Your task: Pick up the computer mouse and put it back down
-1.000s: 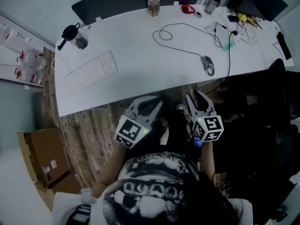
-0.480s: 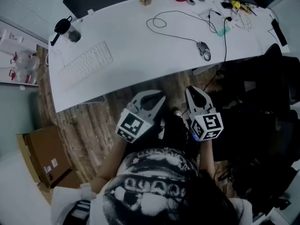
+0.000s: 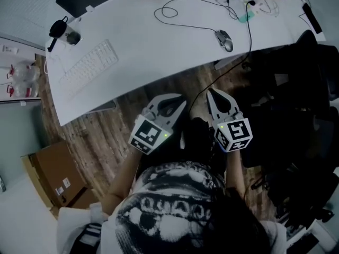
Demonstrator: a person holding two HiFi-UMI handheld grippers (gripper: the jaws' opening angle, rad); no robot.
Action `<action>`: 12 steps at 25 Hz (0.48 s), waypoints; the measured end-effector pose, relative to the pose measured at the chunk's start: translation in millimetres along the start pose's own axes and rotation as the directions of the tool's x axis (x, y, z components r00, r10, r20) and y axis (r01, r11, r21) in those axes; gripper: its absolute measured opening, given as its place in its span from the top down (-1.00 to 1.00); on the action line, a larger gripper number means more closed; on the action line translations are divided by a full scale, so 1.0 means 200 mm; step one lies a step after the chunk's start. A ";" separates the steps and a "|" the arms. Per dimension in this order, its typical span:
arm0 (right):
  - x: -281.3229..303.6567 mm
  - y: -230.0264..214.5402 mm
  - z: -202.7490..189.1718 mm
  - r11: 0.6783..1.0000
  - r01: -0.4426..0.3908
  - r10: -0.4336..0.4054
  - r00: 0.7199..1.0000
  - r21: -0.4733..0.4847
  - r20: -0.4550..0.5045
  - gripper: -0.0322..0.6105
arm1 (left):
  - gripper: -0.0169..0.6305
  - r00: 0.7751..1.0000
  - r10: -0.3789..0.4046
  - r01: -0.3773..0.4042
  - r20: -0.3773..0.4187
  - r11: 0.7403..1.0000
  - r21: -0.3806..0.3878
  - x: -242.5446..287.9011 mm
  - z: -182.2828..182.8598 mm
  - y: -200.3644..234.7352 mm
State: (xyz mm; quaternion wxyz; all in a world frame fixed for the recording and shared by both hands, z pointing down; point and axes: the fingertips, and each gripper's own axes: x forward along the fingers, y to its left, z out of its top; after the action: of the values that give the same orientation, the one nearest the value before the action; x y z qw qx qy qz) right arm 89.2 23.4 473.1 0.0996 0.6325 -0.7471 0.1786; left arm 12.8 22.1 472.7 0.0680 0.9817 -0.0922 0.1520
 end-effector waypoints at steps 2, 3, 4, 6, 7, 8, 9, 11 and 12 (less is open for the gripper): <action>-0.02 0.00 -0.01 1.000 -0.003 0.003 1.000 -0.003 -0.008 0.92 | 0.86 1.000 -0.008 0.008 0.006 1.000 0.008 0.01 0.02 -0.03; -0.03 -0.01 0.00 1.000 -0.004 0.004 1.000 -0.005 -0.009 0.92 | 0.86 1.000 -0.010 0.010 0.011 1.000 0.012 0.02 0.04 -0.04; -0.04 -0.02 0.00 1.000 -0.006 0.006 1.000 -0.008 -0.009 0.92 | 0.86 1.000 -0.010 0.010 0.016 1.000 0.016 0.02 0.05 -0.04; -0.04 -0.03 0.00 1.000 -0.010 0.010 1.000 -0.014 -0.011 0.92 | 0.86 1.000 -0.004 0.003 0.021 1.000 0.025 0.01 0.06 -0.05; -0.05 -0.03 0.00 1.000 -0.014 0.014 1.000 -0.016 -0.012 0.92 | 0.86 1.000 0.003 -0.003 0.021 1.000 0.028 0.01 0.07 -0.06; -0.05 -0.03 -0.01 1.000 -0.019 0.019 1.000 -0.017 -0.013 0.92 | 0.86 1.000 0.011 -0.012 0.022 1.000 0.029 0.00 0.07 -0.06; -0.06 -0.03 -0.01 1.000 -0.025 0.025 1.000 -0.018 -0.014 0.92 | 0.86 1.000 0.020 -0.021 0.022 0.999 0.028 0.00 0.07 -0.07; -0.08 -0.03 -0.02 0.999 -0.040 0.039 0.999 -0.023 -0.017 0.92 | 0.86 0.999 0.043 -0.044 0.023 0.999 0.021 -0.03 0.07 -0.09; -0.09 -0.02 -0.02 0.998 -0.048 0.048 0.999 -0.028 -0.020 0.92 | 0.86 0.998 0.056 -0.056 0.022 0.998 0.015 -0.04 0.06 -0.10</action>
State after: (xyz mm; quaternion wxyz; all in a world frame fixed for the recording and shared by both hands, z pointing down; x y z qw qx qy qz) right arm 95.7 41.0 471.3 0.1114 0.6113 -0.7634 0.1766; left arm 12.7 40.0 456.3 0.0550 0.9809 -0.1190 0.1438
